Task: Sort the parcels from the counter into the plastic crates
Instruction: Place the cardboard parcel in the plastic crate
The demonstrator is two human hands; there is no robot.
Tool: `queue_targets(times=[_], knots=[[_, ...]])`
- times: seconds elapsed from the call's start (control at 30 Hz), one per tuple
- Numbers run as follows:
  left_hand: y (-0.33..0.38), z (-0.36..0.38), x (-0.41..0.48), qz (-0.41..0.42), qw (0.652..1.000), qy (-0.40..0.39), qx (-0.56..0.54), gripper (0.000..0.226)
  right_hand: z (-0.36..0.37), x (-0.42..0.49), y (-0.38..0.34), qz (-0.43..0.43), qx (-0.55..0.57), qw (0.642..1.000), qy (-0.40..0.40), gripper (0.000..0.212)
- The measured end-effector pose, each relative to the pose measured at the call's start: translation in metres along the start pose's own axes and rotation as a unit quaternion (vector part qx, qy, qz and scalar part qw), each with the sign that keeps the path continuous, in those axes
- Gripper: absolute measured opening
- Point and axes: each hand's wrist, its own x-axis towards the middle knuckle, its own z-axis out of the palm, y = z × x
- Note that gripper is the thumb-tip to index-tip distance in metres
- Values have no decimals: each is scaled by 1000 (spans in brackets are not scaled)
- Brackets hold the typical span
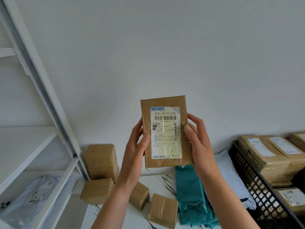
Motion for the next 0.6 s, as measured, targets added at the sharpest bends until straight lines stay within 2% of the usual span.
queue_targets(times=[0.1, 0.2, 0.33, 0.43, 0.6], knots=[[3, -7, -3, -21, 999, -14, 21, 62, -14, -3, -5, 33, -37, 997, -65, 58], [12, -21, -7, -38, 995, -68, 62, 73, -31, -10, -17, 51, -65, 990, -110, 66], [31, -29, -13, -11, 989, -93, 111, 78, -42, -21, -32, 29, -62, 990, -123, 67], [45, -29, -15, 22, 989, -93, 113, 78, -42, -26, -44, -8, -63, 991, -116, 74], [64, -30, -17, 60, 988, -94, 105, 77, -40, -28, -60, -53, -39, 991, -113, 73]])
